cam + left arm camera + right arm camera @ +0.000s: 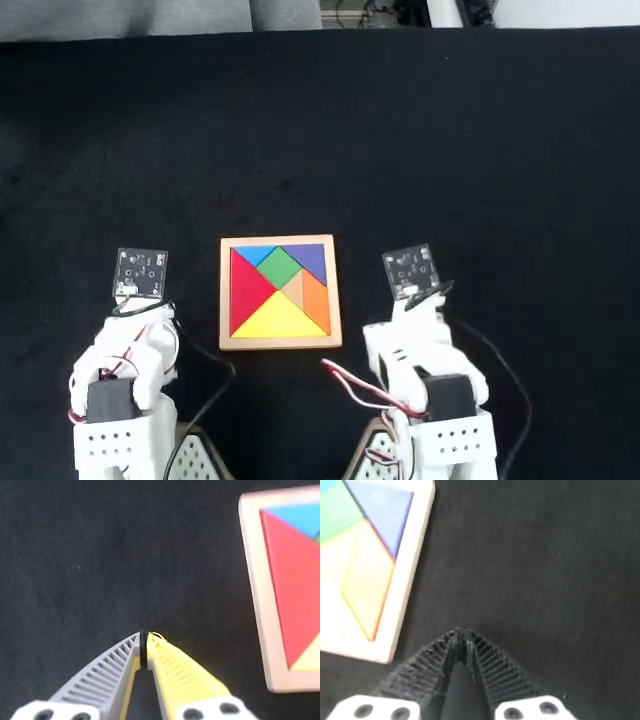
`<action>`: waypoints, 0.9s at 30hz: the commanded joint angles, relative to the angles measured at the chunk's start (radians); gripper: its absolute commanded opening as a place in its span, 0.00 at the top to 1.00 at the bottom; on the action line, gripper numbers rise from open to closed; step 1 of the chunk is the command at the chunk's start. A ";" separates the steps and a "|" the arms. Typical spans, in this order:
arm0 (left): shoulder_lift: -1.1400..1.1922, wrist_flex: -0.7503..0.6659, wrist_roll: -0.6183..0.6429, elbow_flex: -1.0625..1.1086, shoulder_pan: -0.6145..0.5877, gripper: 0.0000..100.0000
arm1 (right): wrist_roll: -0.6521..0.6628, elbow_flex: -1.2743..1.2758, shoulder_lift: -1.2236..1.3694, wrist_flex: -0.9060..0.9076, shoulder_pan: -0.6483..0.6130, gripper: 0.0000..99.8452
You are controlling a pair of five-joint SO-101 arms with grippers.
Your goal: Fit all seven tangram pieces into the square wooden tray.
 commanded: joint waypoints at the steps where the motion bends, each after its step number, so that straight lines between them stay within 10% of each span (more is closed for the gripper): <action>1: -0.005 0.018 -0.003 0.019 0.004 0.97 | 0.002 -0.002 -0.085 0.021 0.023 0.99; 8: -0.005 0.018 0.025 0.019 0.013 0.97 | 0.000 -0.002 -0.077 0.021 0.025 0.99; 15: -0.003 0.017 0.341 0.019 0.004 0.97 | -0.032 -0.001 -0.077 0.020 0.031 0.99; 27: -0.003 0.018 0.242 0.019 0.010 0.97 | -0.055 -0.001 -0.077 0.018 0.044 0.99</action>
